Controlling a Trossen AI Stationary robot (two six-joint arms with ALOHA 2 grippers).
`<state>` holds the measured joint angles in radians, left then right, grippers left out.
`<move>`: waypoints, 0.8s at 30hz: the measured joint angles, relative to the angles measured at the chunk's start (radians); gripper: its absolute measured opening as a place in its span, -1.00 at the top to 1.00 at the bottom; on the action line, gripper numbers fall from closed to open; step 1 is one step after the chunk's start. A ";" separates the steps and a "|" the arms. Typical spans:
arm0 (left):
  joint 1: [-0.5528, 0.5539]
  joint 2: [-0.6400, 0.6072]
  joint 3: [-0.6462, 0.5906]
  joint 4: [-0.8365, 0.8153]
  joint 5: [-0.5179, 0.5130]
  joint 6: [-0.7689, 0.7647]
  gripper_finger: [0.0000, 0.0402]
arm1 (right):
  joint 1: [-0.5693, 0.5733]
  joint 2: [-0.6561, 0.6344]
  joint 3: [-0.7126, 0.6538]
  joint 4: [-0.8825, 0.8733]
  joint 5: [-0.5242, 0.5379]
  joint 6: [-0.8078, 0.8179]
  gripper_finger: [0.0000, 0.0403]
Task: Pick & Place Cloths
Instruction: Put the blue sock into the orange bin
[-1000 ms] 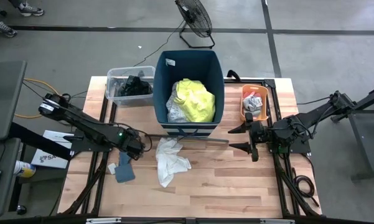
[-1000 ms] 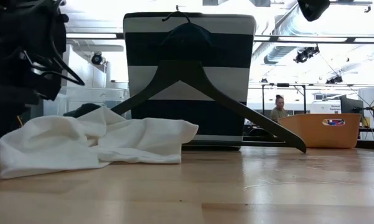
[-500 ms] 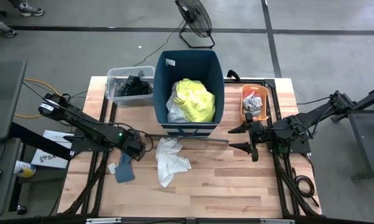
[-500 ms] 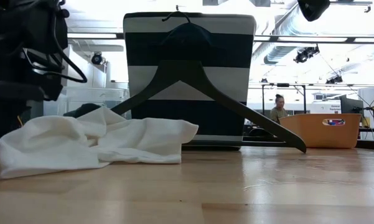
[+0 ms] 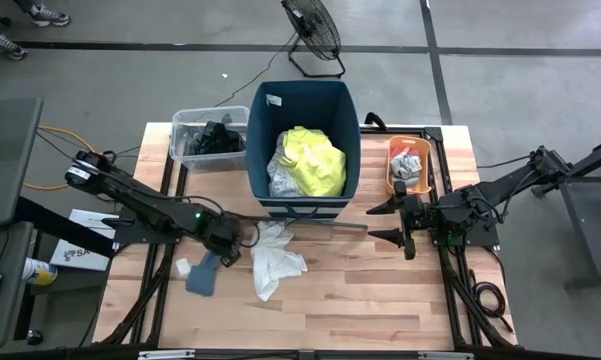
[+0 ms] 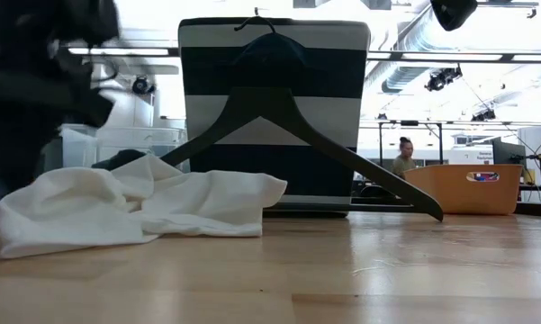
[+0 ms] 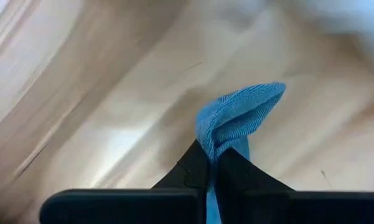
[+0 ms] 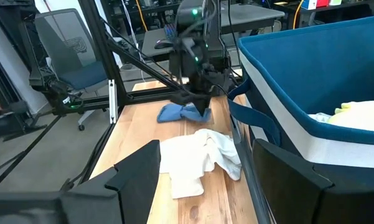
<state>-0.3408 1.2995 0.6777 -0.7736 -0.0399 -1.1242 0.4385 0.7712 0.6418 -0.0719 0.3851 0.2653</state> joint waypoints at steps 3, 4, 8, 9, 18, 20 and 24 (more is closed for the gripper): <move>0.000 0.000 0.074 -0.003 -0.002 0.070 0.98 | 0.000 0.000 0.000 0.000 0.000 0.000 -0.23; 0.000 0.000 0.101 0.000 -0.005 0.085 0.98 | 0.000 0.000 0.000 -0.001 0.000 0.000 -0.23; 0.000 0.000 0.209 -0.002 -0.006 0.165 0.99 | 0.000 0.000 0.000 -0.001 0.000 0.000 -0.23; 0.000 0.000 0.237 0.001 0.001 0.190 0.99 | 0.000 0.000 0.000 -0.001 0.000 0.000 -0.23; 0.000 -0.001 0.515 0.032 0.009 0.388 0.99 | 0.000 0.000 0.000 0.000 0.000 0.000 -0.23; 0.000 -0.001 0.574 0.054 0.009 0.439 0.99 | 0.000 0.000 0.000 0.000 0.000 0.000 -0.23; 0.000 -0.001 0.670 0.110 0.004 0.553 0.99 | 0.000 0.000 0.000 0.000 0.000 0.000 -0.23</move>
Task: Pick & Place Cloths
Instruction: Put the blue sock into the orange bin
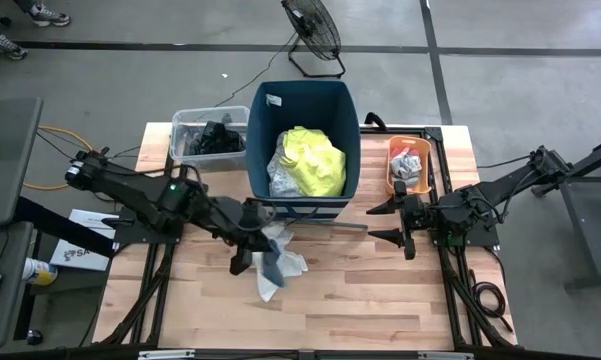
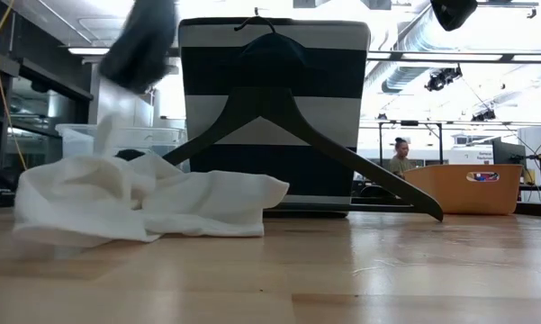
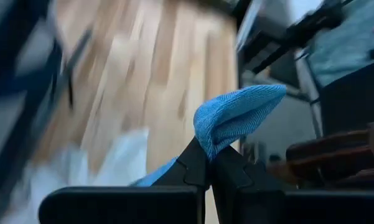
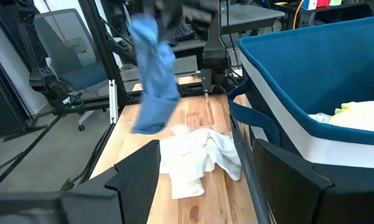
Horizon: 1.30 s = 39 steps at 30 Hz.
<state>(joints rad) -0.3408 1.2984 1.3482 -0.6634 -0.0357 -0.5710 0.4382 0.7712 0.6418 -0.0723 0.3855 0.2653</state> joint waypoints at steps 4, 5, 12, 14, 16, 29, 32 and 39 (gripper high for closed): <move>0.000 -0.001 0.045 0.118 -0.053 0.096 0.99 | 0.000 0.000 0.000 0.000 0.000 0.000 -0.23; 0.000 -0.001 0.047 0.150 -0.075 0.118 0.99 | 0.000 0.000 0.000 0.000 0.000 0.000 -0.23; 0.000 0.009 0.048 0.305 -0.218 0.220 0.99 | 0.000 0.000 0.000 0.000 0.000 0.000 -0.23; 0.000 0.012 0.047 0.330 -0.238 0.231 0.99 | 0.000 0.000 0.000 0.001 0.000 0.000 -0.23; 0.003 0.028 0.050 0.387 -0.250 0.235 0.99 | 0.000 0.000 0.000 0.000 0.000 0.000 -0.23; 0.051 0.114 0.049 0.651 -0.269 0.316 1.00 | 0.000 0.007 0.000 0.013 -0.074 0.020 -0.23; 0.074 0.135 0.048 0.701 -0.267 0.347 1.00 | 0.000 0.007 0.000 0.072 -0.072 0.019 -0.23; 0.129 0.189 0.047 0.829 -0.258 0.367 1.00 | 0.000 0.028 0.000 0.221 -0.054 -0.118 -0.23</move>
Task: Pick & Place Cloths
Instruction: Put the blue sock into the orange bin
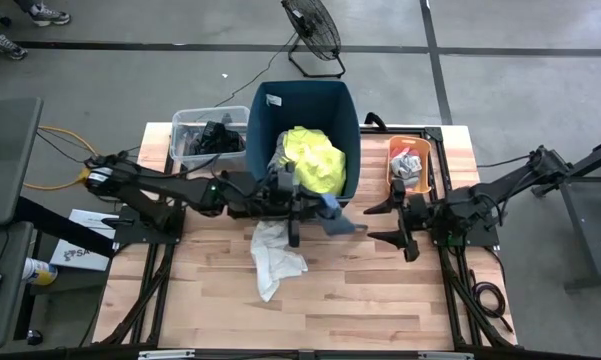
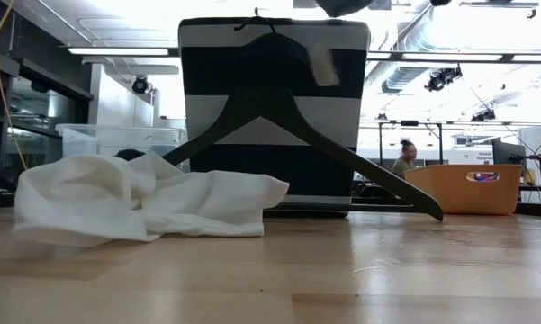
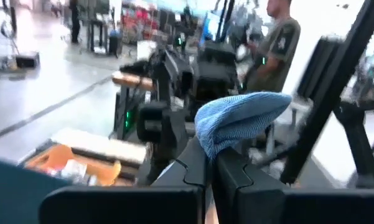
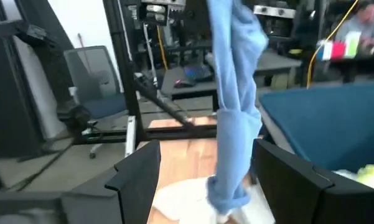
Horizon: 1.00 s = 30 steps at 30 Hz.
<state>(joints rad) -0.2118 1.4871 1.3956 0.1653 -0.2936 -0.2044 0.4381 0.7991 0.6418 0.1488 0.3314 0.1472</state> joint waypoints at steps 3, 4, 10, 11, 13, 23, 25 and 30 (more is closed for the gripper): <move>0.019 0.017 0.000 0.054 0.027 0.001 1.00 | 0.000 0.044 0.000 0.082 0.011 -0.061 -0.23; 0.025 0.020 0.000 0.066 0.037 0.001 1.00 | 0.000 0.062 0.000 0.113 0.018 -0.084 -0.23; 0.036 0.041 0.000 0.126 0.055 -0.002 1.00 | -0.002 0.168 0.000 0.287 0.106 -0.203 -0.23; 0.035 0.044 0.000 0.140 0.056 -0.002 1.00 | -0.003 0.185 0.000 0.319 0.108 -0.216 -0.23; 0.035 0.045 0.001 0.137 0.056 -0.002 1.00 | -0.010 0.222 0.000 0.379 0.107 -0.230 -0.23; 0.035 0.047 0.000 0.132 0.068 -0.009 1.00 | -0.072 0.373 0.000 0.551 0.111 -0.231 -0.23; 0.035 0.047 0.000 0.133 0.077 -0.009 1.00 | -0.083 0.393 0.000 0.564 0.107 -0.227 -0.23; 0.035 0.047 0.000 0.132 0.086 -0.010 1.00 | -0.094 0.418 0.000 0.610 0.108 -0.221 -0.18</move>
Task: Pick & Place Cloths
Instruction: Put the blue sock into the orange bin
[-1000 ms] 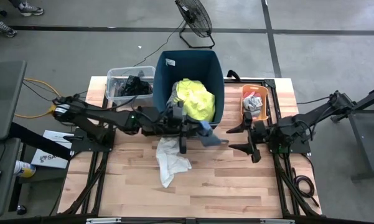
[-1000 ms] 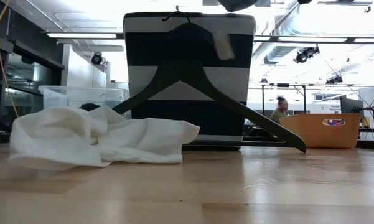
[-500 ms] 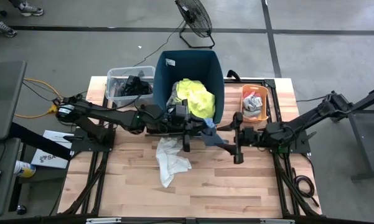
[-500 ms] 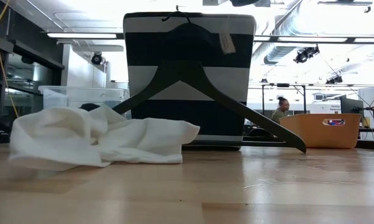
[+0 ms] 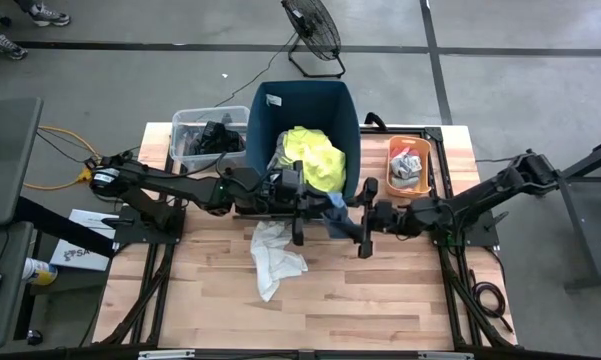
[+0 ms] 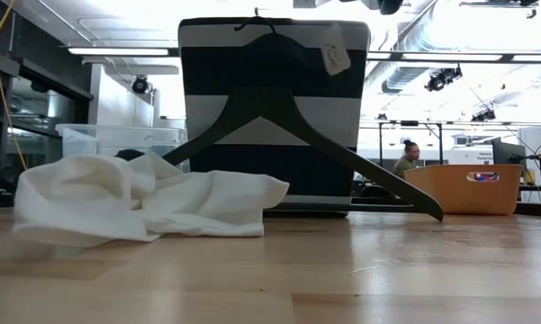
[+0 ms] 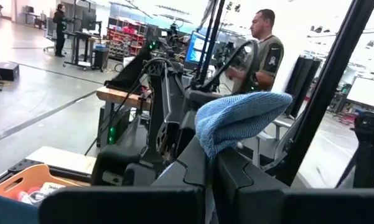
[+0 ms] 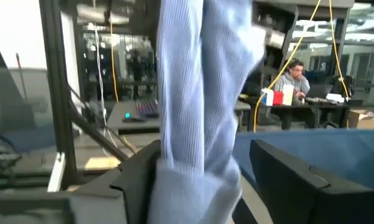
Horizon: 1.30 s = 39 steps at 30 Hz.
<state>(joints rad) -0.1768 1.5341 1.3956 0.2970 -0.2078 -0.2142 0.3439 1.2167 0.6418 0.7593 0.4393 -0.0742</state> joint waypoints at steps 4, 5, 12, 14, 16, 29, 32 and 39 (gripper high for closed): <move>0.000 0.000 0.000 0.000 0.011 0.000 1.00 | 0.001 -0.004 0.000 0.034 -0.001 0.000 0.04; 0.000 0.000 0.000 0.000 0.011 0.000 1.00 | 0.001 -0.004 0.000 0.033 0.000 0.000 0.12; 0.000 0.000 0.000 -0.001 0.018 -0.001 1.00 | 0.001 -0.005 0.000 0.006 0.000 -0.001 0.69; 0.000 0.000 0.000 -0.001 0.019 -0.002 1.00 | 0.002 -0.005 0.000 0.005 0.000 -0.001 0.86; 0.000 0.000 0.000 -0.002 0.019 -0.003 1.00 | 0.003 -0.005 0.000 0.007 -0.001 -0.002 0.95; 0.000 -0.001 0.000 -0.020 0.017 -0.029 0.80 | 0.003 -0.110 0.000 -0.151 -0.004 0.051 0.97; 0.000 -0.001 0.000 -0.006 0.015 -0.018 0.63 | 0.003 -0.158 0.000 -0.208 -0.004 0.053 0.97; 0.000 -0.002 0.000 0.008 0.019 -0.013 0.12 | 0.003 -0.255 0.000 -0.333 -0.003 0.056 0.98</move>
<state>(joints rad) -0.1768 1.5326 1.3956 0.3049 -0.1888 -0.2272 0.3466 0.9616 0.6418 0.4259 0.4363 -0.0187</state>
